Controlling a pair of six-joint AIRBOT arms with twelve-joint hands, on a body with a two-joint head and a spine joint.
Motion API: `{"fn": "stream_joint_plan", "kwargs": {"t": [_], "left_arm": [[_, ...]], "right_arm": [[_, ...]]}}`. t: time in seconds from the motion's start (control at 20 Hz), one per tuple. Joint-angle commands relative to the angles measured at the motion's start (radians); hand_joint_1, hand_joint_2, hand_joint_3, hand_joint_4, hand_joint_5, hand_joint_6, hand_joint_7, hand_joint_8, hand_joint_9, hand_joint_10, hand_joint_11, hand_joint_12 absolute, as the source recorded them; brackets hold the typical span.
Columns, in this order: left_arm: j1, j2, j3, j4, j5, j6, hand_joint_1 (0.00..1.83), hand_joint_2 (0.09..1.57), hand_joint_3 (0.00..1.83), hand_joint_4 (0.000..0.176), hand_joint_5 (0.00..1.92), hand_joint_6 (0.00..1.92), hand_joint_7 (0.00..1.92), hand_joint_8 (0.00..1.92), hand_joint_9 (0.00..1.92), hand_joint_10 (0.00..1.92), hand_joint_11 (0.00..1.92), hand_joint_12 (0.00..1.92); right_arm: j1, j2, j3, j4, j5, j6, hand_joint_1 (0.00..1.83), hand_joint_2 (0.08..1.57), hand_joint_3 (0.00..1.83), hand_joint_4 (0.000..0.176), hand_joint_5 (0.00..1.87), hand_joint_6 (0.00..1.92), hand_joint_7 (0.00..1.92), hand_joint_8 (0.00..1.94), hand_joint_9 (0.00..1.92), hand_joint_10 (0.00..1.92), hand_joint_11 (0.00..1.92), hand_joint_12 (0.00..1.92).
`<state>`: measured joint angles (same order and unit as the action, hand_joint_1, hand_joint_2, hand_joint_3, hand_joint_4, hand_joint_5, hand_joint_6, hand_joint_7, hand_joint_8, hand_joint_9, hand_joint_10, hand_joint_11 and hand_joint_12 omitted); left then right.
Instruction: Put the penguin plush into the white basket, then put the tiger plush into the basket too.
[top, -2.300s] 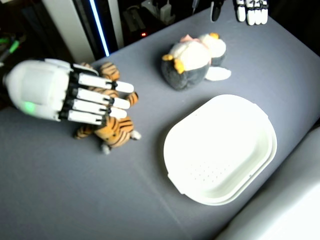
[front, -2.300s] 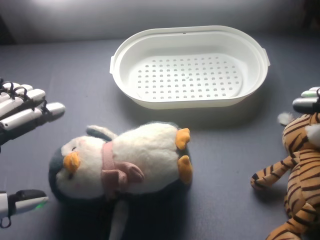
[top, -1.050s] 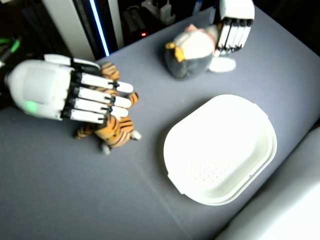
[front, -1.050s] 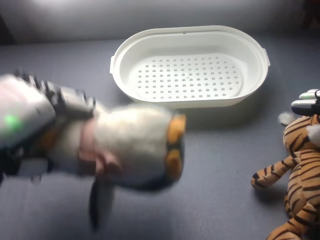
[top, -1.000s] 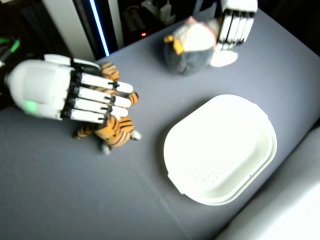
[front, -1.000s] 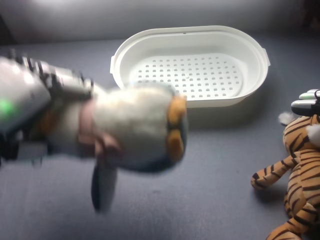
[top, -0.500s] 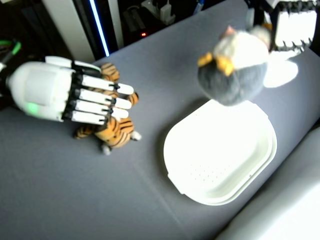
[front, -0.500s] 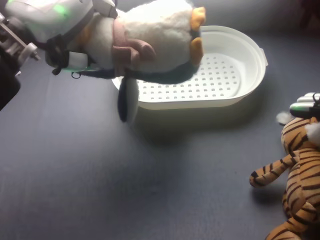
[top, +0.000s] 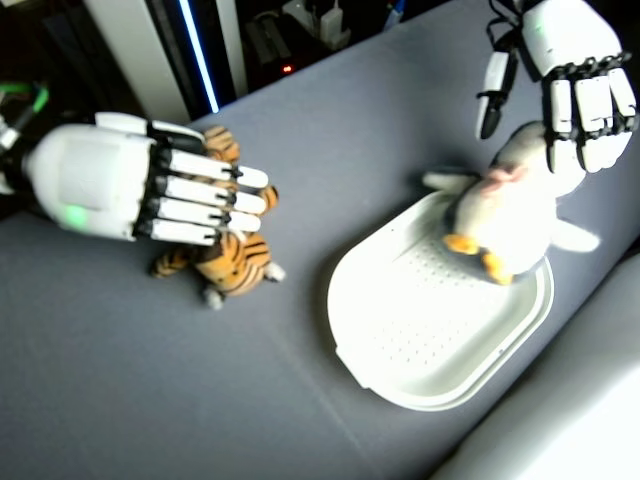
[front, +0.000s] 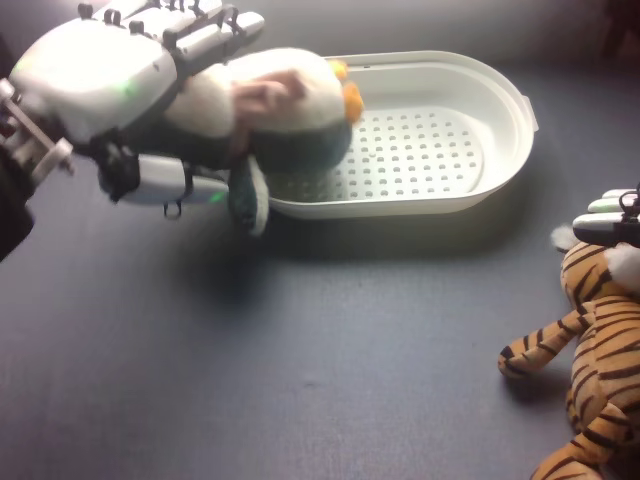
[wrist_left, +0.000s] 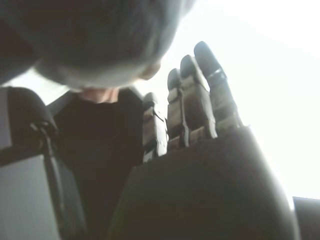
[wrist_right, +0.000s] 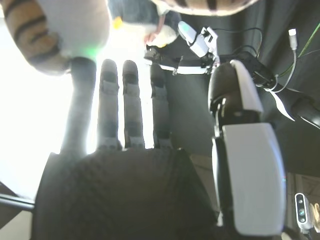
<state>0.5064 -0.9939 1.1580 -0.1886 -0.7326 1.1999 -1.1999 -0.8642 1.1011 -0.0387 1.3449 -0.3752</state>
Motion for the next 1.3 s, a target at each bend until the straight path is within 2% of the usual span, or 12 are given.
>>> {"fn": "stream_joint_plan", "kwargs": {"t": [0.0, 0.1, 0.15, 0.2, 0.4, 0.85, 0.95, 1.0, 1.05, 1.1, 1.15, 1.25], "left_arm": [[0.008, 0.028, -0.018, 0.026, -0.186, -0.009, 0.75, 0.95, 0.0, 0.156, 0.01, 0.0, 0.01, 0.0, 0.04, 0.01, 0.0, 0.44], [0.066, 0.068, -0.074, 0.053, -0.272, -0.028, 0.8, 0.93, 0.0, 0.16, 0.03, 0.0, 0.01, 0.0, 0.0, 0.0, 0.0, 0.34], [0.09, 0.083, -0.097, 0.062, -0.305, -0.037, 0.81, 0.93, 0.0, 0.17, 0.02, 0.0, 0.01, 0.0, 0.04, 0.01, 0.0, 0.54], [0.116, 0.101, -0.119, 0.071, -0.333, -0.048, 0.82, 0.93, 0.0, 0.173, 0.02, 0.0, 0.0, 0.0, 0.01, 0.0, 0.0, 0.35], [0.185, 0.141, -0.167, 0.088, -0.399, -0.078, 0.93, 0.93, 0.0, 0.108, 0.03, 0.0, 0.0, 0.0, 0.0, 0.0, 0.0, 0.01], [0.213, 0.123, -0.167, 0.06, -0.402, -0.082, 0.97, 0.89, 0.0, 0.155, 0.04, 0.0, 0.0, 0.0, 0.0, 0.0, 0.0, 0.0], [0.222, 0.122, -0.167, 0.055, -0.406, -0.093, 1.0, 0.9, 0.0, 0.137, 0.04, 0.01, 0.01, 0.0, 0.0, 0.0, 0.01, 0.0], [0.224, 0.122, -0.167, 0.055, -0.406, -0.095, 0.98, 0.89, 0.0, 0.136, 0.06, 0.01, 0.01, 0.0, 0.0, 0.0, 0.01, 0.01], [0.224, 0.122, -0.167, 0.055, -0.406, -0.095, 0.95, 0.9, 0.0, 0.13, 0.07, 0.01, 0.01, 0.0, 0.0, 0.0, 0.01, 0.0], [0.225, 0.122, -0.167, 0.055, -0.407, -0.095, 0.95, 0.9, 0.0, 0.13, 0.07, 0.01, 0.01, 0.0, 0.0, 0.0, 0.01, 0.0], [0.225, 0.122, -0.167, 0.055, -0.408, -0.097, 0.95, 0.91, 0.0, 0.138, 0.07, 0.01, 0.01, 0.0, 0.0, 0.0, 0.01, 0.0], [0.227, 0.121, -0.167, 0.055, -0.413, -0.107, 0.96, 0.91, 0.0, 0.137, 0.07, 0.01, 0.01, 0.0, 0.0, 0.0, 0.0, 0.0]], "right_arm": [[0.005, 0.015, -0.009, 0.016, 0.163, 0.003, 0.66, 1.19, 0.0, 0.13, 0.37, 0.0, 0.34, 0.0, 0.31, 0.0, 0.31, 0.08], [0.005, 0.038, -0.029, -0.006, 0.171, -0.022, 0.68, 1.15, 0.0, 0.169, 0.32, 0.0, 0.29, 0.0, 0.26, 0.0, 0.25, 0.05], [0.005, 0.051, -0.035, -0.024, 0.169, -0.023, 0.72, 1.13, 0.0, 0.173, 0.31, 0.0, 0.27, 0.0, 0.24, 0.0, 0.22, 0.04], [0.005, 0.071, -0.046, -0.048, 0.157, -0.022, 0.74, 1.12, 0.0, 0.175, 0.27, 0.0, 0.25, 0.0, 0.24, 0.0, 0.25, 0.05], [0.016, 0.102, -0.059, -0.14, 0.043, -0.023, 0.91, 1.03, 0.0, 0.176, 0.22, 0.0, 0.12, 0.0, 0.14, 0.0, 0.19, 0.01], [0.098, 0.101, -0.038, -0.322, -0.295, -0.022, 0.96, 1.03, 0.0, 0.176, 0.18, 0.01, 0.1, 0.01, 0.13, 0.01, 0.19, 0.02], [0.138, 0.077, -0.018, -0.359, -0.363, -0.022, 0.99, 1.03, 0.0, 0.176, 0.21, 0.01, 0.13, 0.01, 0.18, 0.01, 0.23, 0.03], [0.158, 0.069, -0.013, -0.377, -0.388, -0.022, 1.04, 1.03, 0.0, 0.153, 0.27, 0.01, 0.19, 0.01, 0.21, 0.01, 0.25, 0.04], [0.183, 0.057, -0.006, -0.401, -0.418, -0.023, 1.19, 1.08, 0.0, 0.05, 0.55, 0.01, 0.51, 0.02, 0.55, 0.06, 0.45, 0.17], [0.197, 0.047, 0.002, -0.413, -0.433, -0.023, 1.19, 1.08, 0.0, 0.05, 0.55, 0.01, 0.51, 0.02, 0.55, 0.06, 0.45, 0.17], [0.208, 0.034, 0.012, -0.414, -0.437, -0.023, 1.21, 1.18, 0.0, 0.0, 0.88, 0.91, 0.8, 1.36, 0.89, 0.6, 0.65, 0.98], [0.235, 0.022, 0.025, -0.409, -0.435, -0.023, 1.2, 1.18, 0.0, 0.0, 0.92, 0.98, 0.8, 1.36, 0.83, 0.94, 0.63, 1.25]]}}
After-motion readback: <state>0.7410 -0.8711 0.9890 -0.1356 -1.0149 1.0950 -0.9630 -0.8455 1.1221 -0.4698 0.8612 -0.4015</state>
